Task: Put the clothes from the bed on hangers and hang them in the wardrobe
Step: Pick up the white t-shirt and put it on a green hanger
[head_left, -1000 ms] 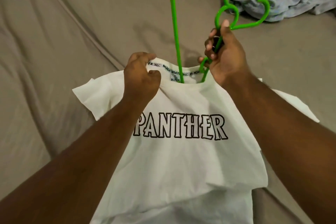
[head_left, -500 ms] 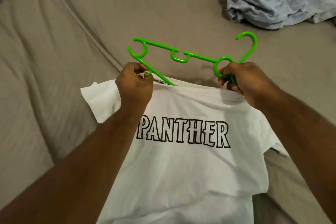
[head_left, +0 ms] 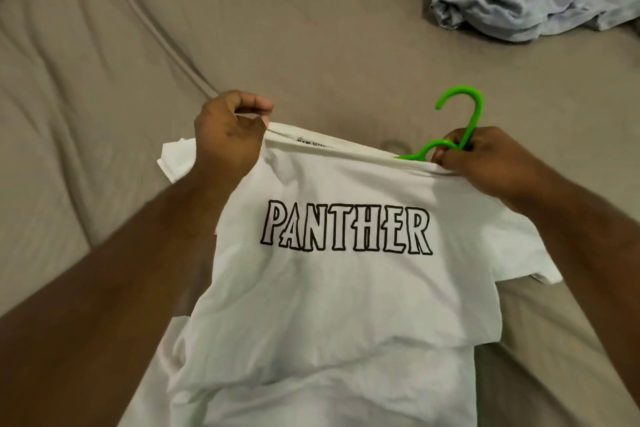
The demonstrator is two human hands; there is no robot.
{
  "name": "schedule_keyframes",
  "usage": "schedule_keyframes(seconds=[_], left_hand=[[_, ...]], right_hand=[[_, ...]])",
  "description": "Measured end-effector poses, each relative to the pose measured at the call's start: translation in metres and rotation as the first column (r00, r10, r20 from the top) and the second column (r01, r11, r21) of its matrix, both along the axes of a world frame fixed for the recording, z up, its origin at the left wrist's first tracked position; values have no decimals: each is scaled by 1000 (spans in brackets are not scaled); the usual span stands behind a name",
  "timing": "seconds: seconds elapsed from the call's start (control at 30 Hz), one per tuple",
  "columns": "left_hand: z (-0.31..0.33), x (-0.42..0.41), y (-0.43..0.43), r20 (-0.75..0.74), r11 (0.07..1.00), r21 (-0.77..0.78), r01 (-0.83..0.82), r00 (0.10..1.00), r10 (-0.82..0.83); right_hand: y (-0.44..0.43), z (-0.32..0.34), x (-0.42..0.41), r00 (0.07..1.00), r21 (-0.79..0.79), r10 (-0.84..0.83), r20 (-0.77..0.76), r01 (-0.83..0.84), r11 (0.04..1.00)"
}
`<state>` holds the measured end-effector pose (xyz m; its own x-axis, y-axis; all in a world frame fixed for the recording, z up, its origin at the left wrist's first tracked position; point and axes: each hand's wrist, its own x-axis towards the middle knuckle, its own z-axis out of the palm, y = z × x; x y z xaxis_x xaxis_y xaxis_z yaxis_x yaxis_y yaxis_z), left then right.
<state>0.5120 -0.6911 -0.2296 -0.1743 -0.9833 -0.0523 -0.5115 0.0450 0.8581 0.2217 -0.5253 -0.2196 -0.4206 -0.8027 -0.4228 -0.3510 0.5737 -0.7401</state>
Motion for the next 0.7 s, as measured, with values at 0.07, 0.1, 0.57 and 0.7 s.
schedule_keyframes(seconds=[0.07,0.1,0.57,0.7], left_hand=[[6,-4,3,14,997,-21,72,997,-72],[9,-7,5,28,994,-33,103,994,-102],[76,-27,52,-103,937,-221,271,949,-299],[109,-21,61,-100,932,-194,305,939,-328]], right_hand=[[2,1,5,999,-42,13,49,-11,999],[1,4,9,993,-92,0,117,11,996],[-48,46,66,995,-281,103,14,-95,955],[-50,71,78,994,-384,17,104,24,923]])
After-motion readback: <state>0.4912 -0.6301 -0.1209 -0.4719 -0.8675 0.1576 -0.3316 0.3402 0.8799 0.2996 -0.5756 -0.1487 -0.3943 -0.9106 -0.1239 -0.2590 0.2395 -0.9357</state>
